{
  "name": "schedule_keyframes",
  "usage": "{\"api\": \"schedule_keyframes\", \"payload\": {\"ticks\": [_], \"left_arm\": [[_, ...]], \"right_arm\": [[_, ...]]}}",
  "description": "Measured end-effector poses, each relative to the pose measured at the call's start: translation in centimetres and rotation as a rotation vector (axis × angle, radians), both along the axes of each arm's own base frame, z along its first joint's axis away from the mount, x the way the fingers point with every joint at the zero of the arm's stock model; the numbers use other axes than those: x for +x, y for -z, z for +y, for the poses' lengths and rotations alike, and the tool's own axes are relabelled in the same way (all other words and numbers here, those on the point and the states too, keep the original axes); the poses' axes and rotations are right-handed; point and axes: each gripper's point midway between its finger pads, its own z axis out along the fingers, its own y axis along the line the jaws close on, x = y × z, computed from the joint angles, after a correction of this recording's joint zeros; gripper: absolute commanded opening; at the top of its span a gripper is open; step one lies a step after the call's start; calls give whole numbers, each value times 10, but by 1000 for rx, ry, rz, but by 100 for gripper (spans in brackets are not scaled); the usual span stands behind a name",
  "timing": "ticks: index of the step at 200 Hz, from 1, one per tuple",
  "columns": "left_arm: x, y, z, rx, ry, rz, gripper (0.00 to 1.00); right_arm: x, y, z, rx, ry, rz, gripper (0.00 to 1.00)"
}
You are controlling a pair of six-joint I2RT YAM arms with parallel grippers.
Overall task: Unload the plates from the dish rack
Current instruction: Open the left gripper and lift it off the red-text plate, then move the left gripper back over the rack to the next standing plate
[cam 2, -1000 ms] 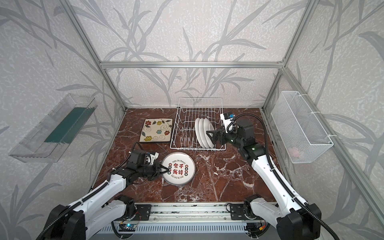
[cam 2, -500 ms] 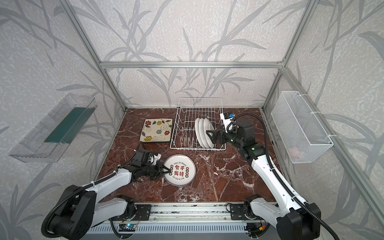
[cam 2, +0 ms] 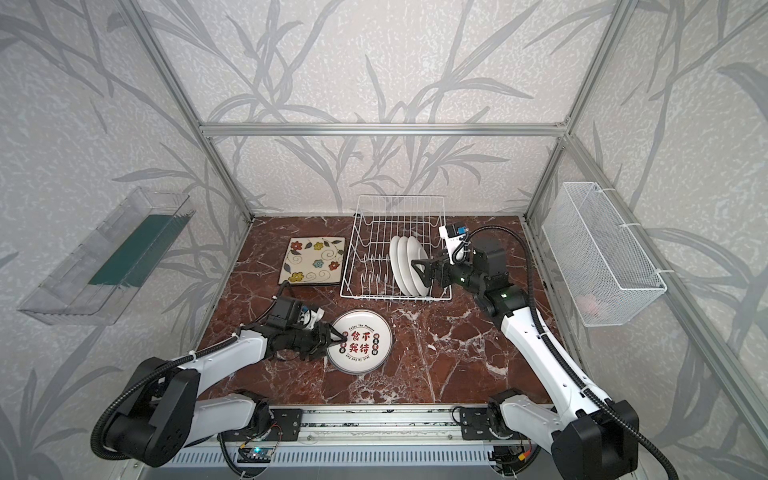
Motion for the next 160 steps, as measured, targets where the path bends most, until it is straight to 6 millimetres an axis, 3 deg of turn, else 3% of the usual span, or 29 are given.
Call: {"api": "schedule_keyframes", "payload": {"ticks": [6,10,25,30,80,113,160], "left_arm": [[0,0,1,7,-2,4,79],[1,-1,1,8,-3,6,87],[7,-5,1,21,-5,-13,92],[8,-6,1,22,-7,-16,99],[16,-23,17,145,-32,-14,99],[28,-59,33,258,-59,-82,99],[65,-135,45,365,-38,-319,99]], "right_arm": [[0,0,0,0,0,0,99],[0,0,0,0,0,0,99],[0,0,0,0,0,0,99],[0,0,0,0,0,0,99],[0,0,0,-3,0,-3,99],[1,0,-1,-6,6,-4,99],[2,1,-3,-11,17,-2,99]]}}
